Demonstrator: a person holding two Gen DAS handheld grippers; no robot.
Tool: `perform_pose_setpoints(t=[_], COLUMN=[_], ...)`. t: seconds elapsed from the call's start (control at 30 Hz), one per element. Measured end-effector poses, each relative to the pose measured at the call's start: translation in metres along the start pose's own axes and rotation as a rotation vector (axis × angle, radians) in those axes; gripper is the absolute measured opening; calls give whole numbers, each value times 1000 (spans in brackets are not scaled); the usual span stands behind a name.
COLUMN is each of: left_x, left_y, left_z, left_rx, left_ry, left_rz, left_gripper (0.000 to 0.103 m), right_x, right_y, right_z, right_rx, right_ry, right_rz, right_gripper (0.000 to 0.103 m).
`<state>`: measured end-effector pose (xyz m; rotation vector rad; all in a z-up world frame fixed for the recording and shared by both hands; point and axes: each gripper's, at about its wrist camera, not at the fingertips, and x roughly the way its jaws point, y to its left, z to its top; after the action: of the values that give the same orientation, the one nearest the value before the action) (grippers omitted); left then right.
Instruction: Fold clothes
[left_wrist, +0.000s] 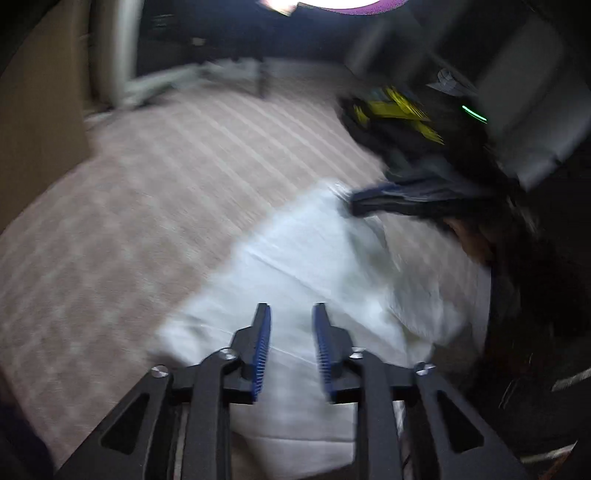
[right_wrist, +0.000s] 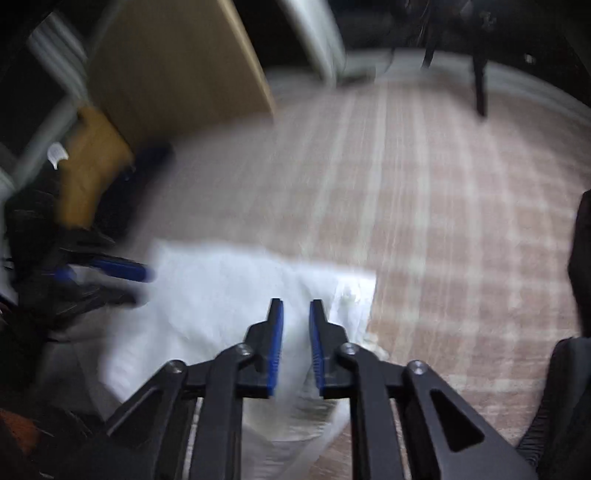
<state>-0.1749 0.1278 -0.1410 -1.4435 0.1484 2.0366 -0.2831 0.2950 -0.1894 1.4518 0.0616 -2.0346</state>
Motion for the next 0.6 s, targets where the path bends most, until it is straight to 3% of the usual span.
perform_pose_setpoints(t=[0.03,0.1,0.13,0.17,0.23,0.33,0.43,0.5,0.6], left_x=[3,4,-4,-14,-32,-44,-28,-12,15], left_y=[-2,-3,-3,-5,-9,-26,-45,-47,-38], left_z=[-5,-16,-20,-23,-28,-37,-37,-40,-47], left_rx=[4,-8,-28,-43,-64,-69,-39,-32,-48], left_ry=[18,37,24,3,-38,-74,-47,-1,66], left_rz=[28,73,80,85,98,79,58,61,92], left_gripper=[25,25,25,25,26,27,31,31,31], right_x=[10,-16,-32,-48,-77,-104,-100,-106,-101], right_y=[1,-4,-4,-4,-2,7,39,64,97], right_z=[-5,-18,-31,-43,-74,-132,-168,-182,-176], right_rx=[-24,30,44,58,89,149,152,108,-3], right_ry=[47,-3,-18,-34,-59,-78,-103,-123,-160], right_rz=[-67,-48,-62,-76,-89,-2,-14,-26,-68], right_gripper=[4,9,15,28,37,37,37,37,37])
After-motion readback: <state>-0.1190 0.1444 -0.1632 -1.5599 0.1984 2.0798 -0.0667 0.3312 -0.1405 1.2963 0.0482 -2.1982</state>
